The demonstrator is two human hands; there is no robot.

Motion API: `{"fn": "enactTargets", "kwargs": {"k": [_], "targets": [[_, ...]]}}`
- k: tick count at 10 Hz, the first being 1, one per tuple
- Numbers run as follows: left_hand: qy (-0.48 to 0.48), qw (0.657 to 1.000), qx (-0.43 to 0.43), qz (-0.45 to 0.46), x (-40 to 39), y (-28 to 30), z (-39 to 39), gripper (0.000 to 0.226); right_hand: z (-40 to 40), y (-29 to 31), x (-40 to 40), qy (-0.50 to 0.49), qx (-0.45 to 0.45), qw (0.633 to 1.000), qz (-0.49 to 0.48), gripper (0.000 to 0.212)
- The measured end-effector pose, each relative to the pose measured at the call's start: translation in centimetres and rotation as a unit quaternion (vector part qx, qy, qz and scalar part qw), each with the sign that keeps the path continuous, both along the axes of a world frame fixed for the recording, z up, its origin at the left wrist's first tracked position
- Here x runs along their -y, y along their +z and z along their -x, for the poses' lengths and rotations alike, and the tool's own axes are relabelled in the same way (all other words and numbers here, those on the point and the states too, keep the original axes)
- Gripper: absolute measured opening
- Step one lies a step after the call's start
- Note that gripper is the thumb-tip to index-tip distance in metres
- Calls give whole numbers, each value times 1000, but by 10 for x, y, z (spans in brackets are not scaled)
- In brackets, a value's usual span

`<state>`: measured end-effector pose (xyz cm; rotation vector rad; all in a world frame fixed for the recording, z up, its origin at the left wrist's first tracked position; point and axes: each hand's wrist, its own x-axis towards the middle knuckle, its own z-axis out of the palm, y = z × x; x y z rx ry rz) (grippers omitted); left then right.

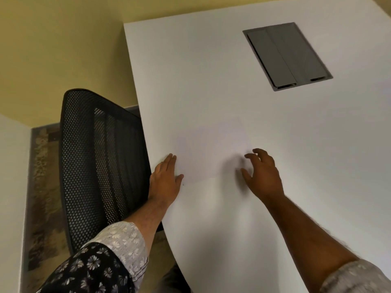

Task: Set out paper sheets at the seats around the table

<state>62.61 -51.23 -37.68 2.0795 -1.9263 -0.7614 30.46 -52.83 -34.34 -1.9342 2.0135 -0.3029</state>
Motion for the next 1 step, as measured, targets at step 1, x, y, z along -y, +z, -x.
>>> {"fn": "enactTargets", "kwargs": {"k": [1], "targets": [[1, 995, -64, 74, -24, 13, 21, 63, 10, 12, -27, 10, -22, 999, 39, 48]]}}
